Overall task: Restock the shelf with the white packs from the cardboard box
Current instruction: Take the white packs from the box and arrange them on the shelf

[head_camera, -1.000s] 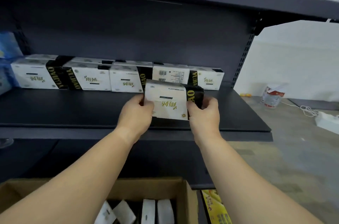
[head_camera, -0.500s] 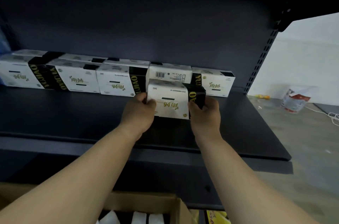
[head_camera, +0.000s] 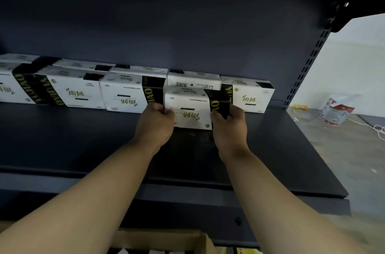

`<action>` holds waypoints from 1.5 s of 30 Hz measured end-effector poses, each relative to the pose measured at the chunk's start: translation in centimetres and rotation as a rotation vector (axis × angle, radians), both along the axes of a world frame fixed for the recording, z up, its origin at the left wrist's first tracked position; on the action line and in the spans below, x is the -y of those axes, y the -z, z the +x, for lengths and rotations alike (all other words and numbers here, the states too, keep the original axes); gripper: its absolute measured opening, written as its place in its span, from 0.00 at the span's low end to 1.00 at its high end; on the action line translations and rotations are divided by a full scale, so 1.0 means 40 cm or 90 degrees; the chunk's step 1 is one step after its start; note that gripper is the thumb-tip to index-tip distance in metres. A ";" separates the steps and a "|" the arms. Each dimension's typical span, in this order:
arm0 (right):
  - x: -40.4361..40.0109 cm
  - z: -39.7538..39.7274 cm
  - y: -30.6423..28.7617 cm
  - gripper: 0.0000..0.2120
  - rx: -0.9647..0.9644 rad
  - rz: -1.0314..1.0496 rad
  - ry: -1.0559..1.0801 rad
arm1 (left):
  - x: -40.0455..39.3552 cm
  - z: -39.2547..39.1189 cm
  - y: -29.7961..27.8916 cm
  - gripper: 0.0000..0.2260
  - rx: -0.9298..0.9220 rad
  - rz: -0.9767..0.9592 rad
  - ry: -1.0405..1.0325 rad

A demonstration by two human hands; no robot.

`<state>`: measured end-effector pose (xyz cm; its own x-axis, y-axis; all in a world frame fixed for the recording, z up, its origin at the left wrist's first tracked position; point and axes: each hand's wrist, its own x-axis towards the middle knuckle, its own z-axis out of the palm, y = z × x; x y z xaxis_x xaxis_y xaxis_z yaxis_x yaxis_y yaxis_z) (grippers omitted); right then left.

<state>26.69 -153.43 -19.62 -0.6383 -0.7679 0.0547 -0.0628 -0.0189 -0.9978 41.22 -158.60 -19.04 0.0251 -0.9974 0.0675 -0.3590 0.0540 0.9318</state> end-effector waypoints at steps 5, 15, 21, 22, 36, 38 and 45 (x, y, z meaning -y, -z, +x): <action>0.025 0.006 -0.003 0.09 0.002 0.008 -0.013 | 0.035 -0.001 -0.004 0.02 0.015 0.004 0.000; 0.070 0.001 -0.012 0.17 0.001 0.044 -0.039 | 0.064 -0.026 -0.001 0.04 -0.015 0.017 0.003; 0.082 -0.003 -0.023 0.15 -0.018 0.079 -0.056 | 0.061 -0.027 -0.008 0.15 -0.046 0.043 0.002; 0.082 -0.004 -0.025 0.13 -0.019 0.086 -0.059 | 0.059 -0.026 -0.010 0.16 -0.048 0.045 0.001; 0.029 0.037 -0.073 0.12 0.022 0.086 -0.052 | -0.011 -0.005 -0.066 0.08 -0.078 0.050 0.033; 0.014 0.048 -0.080 0.14 0.029 0.073 -0.049 | -0.029 0.001 -0.075 0.08 -0.090 0.054 0.037; -0.053 0.097 -0.106 0.32 0.163 0.070 -0.083 | -0.090 0.034 -0.090 0.12 -0.171 0.106 0.047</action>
